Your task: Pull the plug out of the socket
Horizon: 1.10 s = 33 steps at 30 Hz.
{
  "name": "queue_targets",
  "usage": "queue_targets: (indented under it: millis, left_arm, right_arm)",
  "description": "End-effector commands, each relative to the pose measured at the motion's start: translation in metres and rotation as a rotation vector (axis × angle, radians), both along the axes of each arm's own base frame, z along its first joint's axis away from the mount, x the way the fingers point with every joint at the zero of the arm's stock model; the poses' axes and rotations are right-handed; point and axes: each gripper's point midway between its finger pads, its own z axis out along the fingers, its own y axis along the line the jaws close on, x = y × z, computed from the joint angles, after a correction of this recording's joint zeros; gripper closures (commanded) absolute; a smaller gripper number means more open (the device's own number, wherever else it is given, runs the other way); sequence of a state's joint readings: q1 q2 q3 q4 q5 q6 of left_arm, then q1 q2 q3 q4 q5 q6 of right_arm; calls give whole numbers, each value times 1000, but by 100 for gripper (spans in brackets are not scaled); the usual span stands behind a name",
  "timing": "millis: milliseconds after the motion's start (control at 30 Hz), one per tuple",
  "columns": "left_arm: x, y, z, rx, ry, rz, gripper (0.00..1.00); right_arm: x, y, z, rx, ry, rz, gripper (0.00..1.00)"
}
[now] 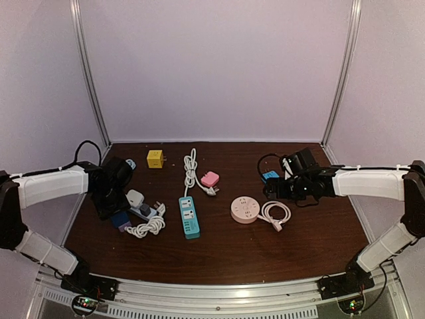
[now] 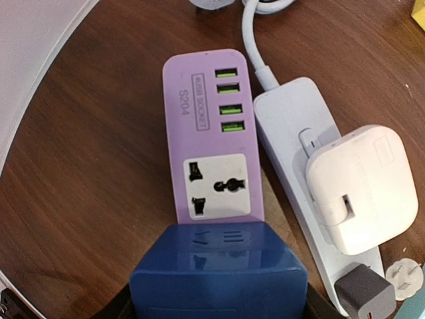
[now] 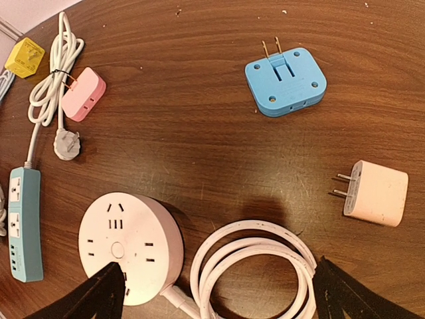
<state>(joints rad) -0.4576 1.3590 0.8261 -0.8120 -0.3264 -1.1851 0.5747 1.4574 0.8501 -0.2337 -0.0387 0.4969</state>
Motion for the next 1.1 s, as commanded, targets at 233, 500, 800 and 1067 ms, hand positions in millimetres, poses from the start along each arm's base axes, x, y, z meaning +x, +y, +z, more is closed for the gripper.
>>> queue_targets:
  millis: [233, 500, 800, 1067]
  left_arm:
    - [34, -177, -5, -333, -56, -481, 69]
    - [35, -254, 1, -421, -41, -688, 69]
    - [22, -226, -13, -291, 57, -665, 69]
    - [2, -206, -1, -232, 106, -719, 69]
  right_arm:
    - [4, 17, 13, -8, -53, 10, 0]
    - [6, 34, 18, -16, -65, 38, 0]
    - [3, 83, 18, 5, -64, 116, 0]
    - [5, 133, 25, 75, -62, 195, 0]
